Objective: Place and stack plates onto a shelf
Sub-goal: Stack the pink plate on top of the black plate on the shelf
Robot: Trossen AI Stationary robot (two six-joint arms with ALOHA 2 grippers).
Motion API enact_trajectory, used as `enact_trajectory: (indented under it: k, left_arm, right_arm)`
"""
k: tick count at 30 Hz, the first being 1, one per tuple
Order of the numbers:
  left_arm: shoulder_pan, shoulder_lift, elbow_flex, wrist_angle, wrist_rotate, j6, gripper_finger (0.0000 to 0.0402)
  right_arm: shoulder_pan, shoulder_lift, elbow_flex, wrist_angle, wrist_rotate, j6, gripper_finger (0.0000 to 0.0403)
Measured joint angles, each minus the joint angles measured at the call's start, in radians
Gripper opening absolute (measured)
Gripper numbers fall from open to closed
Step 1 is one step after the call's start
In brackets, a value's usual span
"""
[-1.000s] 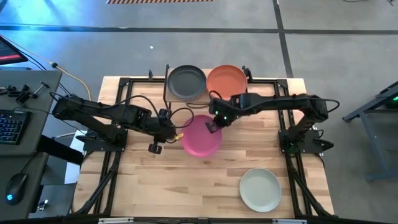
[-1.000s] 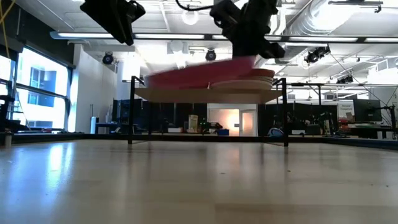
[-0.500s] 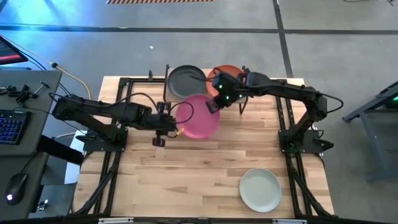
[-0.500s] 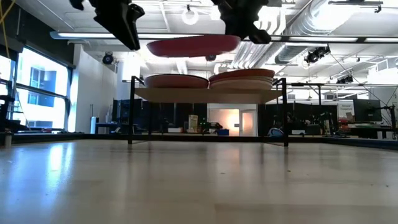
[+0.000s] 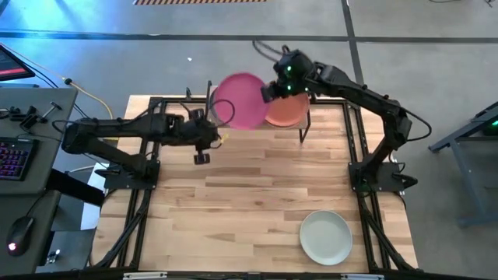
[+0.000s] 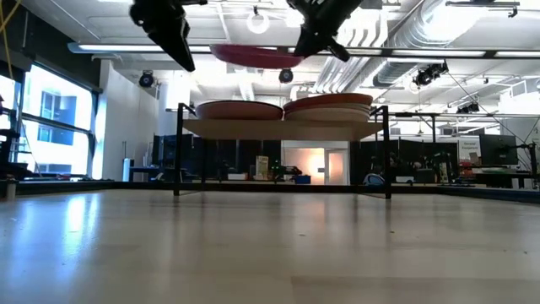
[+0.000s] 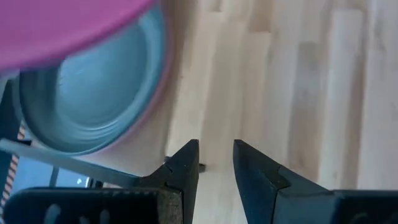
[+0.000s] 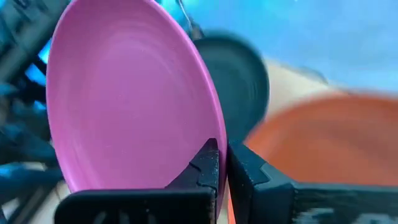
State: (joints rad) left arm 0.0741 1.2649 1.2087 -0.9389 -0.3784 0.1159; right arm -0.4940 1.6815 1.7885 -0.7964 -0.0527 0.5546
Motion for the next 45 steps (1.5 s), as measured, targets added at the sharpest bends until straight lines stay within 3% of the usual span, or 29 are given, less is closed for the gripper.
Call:
enact_trajectory:
  k: [12, 22, 31, 45]
  left_arm:
    - [0.172, -0.001, 0.000, 0.113, 0.000, -0.111, 0.0090]
    - [0.224, -0.008, 0.058, 0.138, 0.002, -0.165, 0.0090]
    - [0.268, -0.007, 0.079, 0.136, 0.001, -0.167, 0.0090]
    - [0.280, -0.007, 0.080, 0.137, 0.001, -0.202, 0.0090]
  right_arm:
    - [-0.085, 0.045, 0.001, 0.376, -0.004, -0.099, 0.0000]
    - [-0.078, 0.155, 0.000, 0.333, -0.029, -0.274, 0.0000]
    - [-0.077, 0.171, 0.000, 0.255, -0.056, -0.395, 0.0000]
    - [-0.078, 0.206, 0.000, 0.321, -0.050, -0.432, 0.0000]
